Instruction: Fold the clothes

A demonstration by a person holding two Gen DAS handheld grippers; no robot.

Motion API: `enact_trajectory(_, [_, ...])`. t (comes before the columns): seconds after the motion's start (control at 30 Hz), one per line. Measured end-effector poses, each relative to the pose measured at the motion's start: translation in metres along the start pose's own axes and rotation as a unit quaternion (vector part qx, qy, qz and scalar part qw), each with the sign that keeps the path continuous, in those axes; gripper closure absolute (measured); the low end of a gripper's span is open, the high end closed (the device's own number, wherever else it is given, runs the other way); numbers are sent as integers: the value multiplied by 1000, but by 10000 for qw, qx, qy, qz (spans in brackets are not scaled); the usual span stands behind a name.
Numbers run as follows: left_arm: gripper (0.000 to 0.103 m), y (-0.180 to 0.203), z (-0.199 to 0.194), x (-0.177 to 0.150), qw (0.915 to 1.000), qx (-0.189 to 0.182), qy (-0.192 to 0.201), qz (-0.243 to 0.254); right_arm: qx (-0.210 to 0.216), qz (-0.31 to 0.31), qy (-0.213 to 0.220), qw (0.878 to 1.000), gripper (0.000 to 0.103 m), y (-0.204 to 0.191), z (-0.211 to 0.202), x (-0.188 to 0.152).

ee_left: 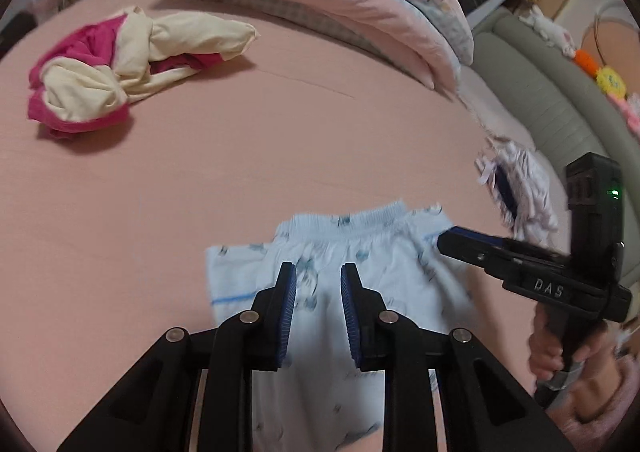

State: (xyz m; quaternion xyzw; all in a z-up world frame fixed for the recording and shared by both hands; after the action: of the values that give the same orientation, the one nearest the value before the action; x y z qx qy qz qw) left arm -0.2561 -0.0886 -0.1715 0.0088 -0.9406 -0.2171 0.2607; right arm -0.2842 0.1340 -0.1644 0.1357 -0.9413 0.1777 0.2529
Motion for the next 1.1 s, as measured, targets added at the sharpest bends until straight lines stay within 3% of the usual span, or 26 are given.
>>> enact_trajectory(0.07, [83,0,-5,-17,9997,140,-65,203,-943,-721,-35,9929,70,-18,-1,-20])
enact_trajectory(0.17, [83,6,-4,-51,9946,595,-233,817,-2040,-2127,-268,9552,71,-45,5,-71])
enact_trajectory(0.23, [82,2,8,-67,9851,1168,-377,1206,-2182,-2166,-348,9509,71,-40,8,-89])
enact_trajectory(0.3, [79,-21,-2,-75,9849,1362,-383,999,-2351,-2043,-349,9496,69,-26,6,-100])
enact_trajectory(0.33, [79,-32,-8,-79,9847,1451,-381,885,-2291,-1838,-366,9552,63,-16,4,-99])
enact_trajectory(0.4, [79,-55,-34,-77,9920,1241,-155,176,-1984,-1246,-351,9715,60,4,-16,-98])
enact_trajectory(0.47, [79,-64,-56,-82,9971,725,25,-209,-1646,-702,-134,9838,58,16,-42,-98])
enact_trajectory(0.53, [79,-63,-64,-94,9983,469,2,-342,-1320,-445,-22,9902,57,18,-57,-104])
enact_trajectory(0.7, [79,-37,-48,-115,9985,384,-345,160,-1302,-163,-258,9910,57,19,-45,-124])
enact_trajectory(0.9, [80,-35,-33,-110,9988,337,-216,266,-1122,314,-288,9928,56,18,-23,-129])
enact_trajectory(0.97, [94,-31,-30,-109,9980,400,-203,444,-1025,450,-207,9935,57,16,-20,-126])
enact_trajectory(1.0, [95,-29,-29,-110,9969,481,-238,569,-1071,331,-211,9935,66,13,-17,-125])
enact_trajectory(1.03, [95,-27,-28,-111,9957,560,-270,689,-1114,205,-216,9933,84,10,-14,-124])
enact_trajectory(1.1, [96,-28,-31,-109,9952,637,-261,703,-1163,-142,-235,9928,93,-3,-11,-121])
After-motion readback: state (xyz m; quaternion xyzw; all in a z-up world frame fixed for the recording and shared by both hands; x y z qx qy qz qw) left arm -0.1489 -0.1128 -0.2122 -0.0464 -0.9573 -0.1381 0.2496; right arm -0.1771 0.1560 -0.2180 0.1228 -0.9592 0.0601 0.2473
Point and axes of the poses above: each gripper's, at about its wrist camera, not at the fingertips, and z roughly the way its jaws point, y to its right, x to its top, the point moved 4 cm from there along z, roughly the way its jaws point, and after that the axes turned 5 degrees about -z, right-handed, at the moved point
